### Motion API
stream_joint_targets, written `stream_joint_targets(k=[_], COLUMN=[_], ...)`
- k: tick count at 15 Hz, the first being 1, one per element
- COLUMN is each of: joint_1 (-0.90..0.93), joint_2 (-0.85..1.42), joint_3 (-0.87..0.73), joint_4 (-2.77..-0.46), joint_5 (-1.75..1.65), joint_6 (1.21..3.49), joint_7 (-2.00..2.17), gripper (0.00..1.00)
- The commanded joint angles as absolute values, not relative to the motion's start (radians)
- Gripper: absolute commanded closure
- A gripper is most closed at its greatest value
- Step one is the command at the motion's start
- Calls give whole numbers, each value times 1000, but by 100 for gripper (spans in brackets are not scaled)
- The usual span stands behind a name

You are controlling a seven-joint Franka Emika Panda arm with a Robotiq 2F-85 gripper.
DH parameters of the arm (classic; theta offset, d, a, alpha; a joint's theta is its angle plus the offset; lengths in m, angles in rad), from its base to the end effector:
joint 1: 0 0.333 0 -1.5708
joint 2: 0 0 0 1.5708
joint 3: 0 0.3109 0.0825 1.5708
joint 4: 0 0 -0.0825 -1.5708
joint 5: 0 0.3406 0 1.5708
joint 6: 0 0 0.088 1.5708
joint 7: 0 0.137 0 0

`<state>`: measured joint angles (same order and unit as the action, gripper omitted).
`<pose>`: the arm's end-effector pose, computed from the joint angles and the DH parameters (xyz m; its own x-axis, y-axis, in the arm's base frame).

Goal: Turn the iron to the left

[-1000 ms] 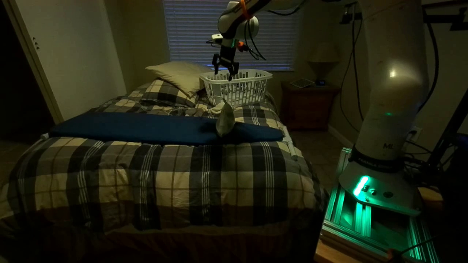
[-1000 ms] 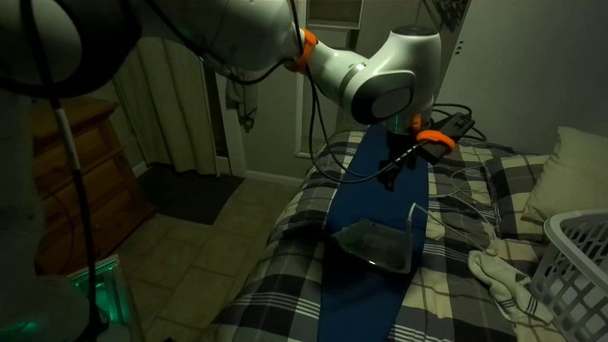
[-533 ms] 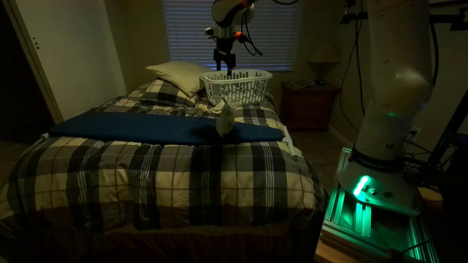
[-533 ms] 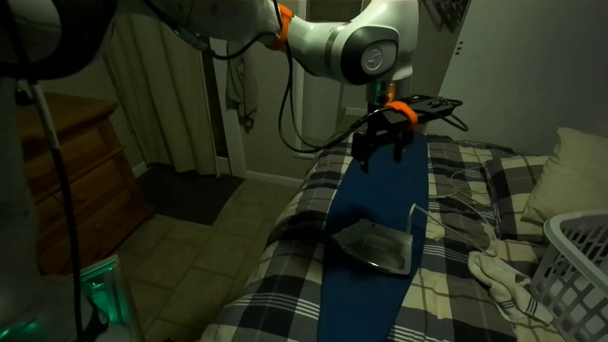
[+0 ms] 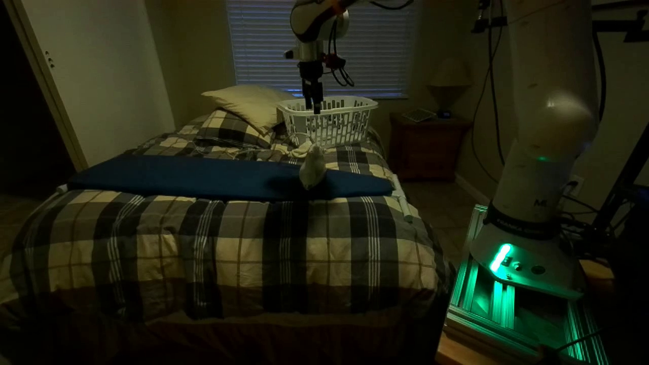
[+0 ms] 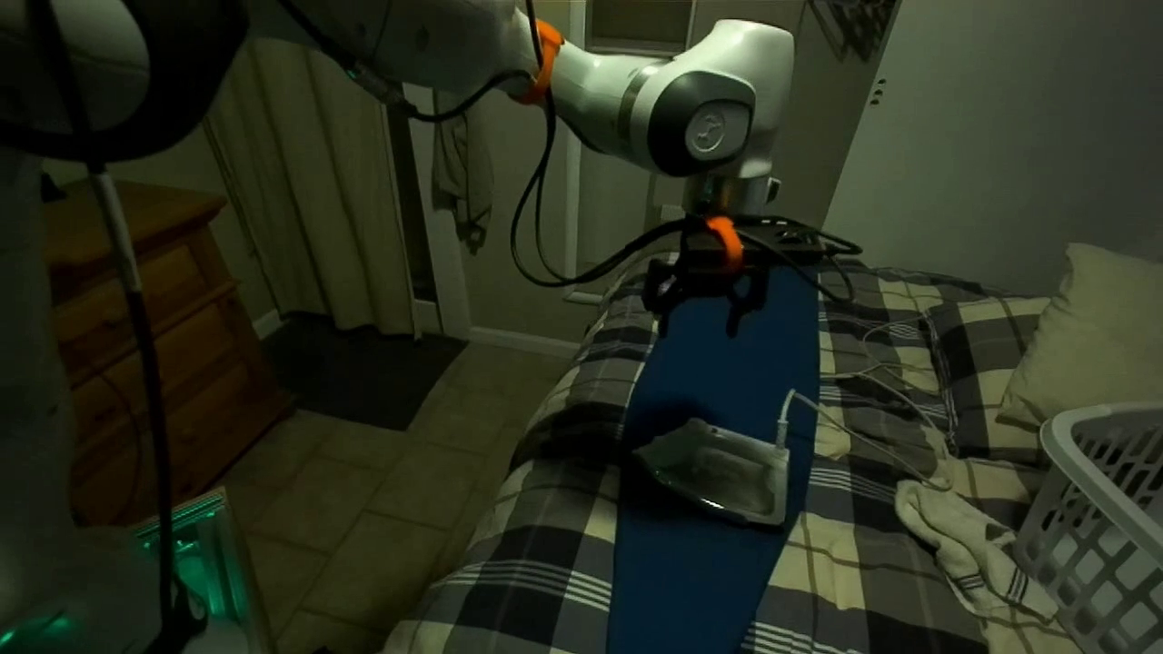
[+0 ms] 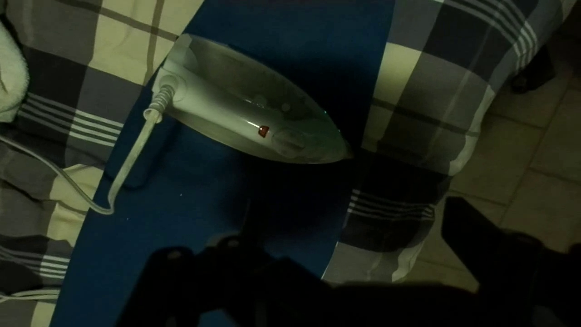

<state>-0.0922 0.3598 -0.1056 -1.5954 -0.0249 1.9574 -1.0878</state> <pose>0.6103 -0.1176 0.4081 0.6166 0.7856 -0.0516 0.7872 -0.6159 0.0311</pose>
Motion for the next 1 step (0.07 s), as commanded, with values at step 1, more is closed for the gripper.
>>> stream_joint_targets(k=[1], joint_1=[-120], joint_2=[361], joint_3=[-75], joint_4=[-1592], joint_5=[-35], joint_6=[1954], joint_7=[-1079], gripper=[0])
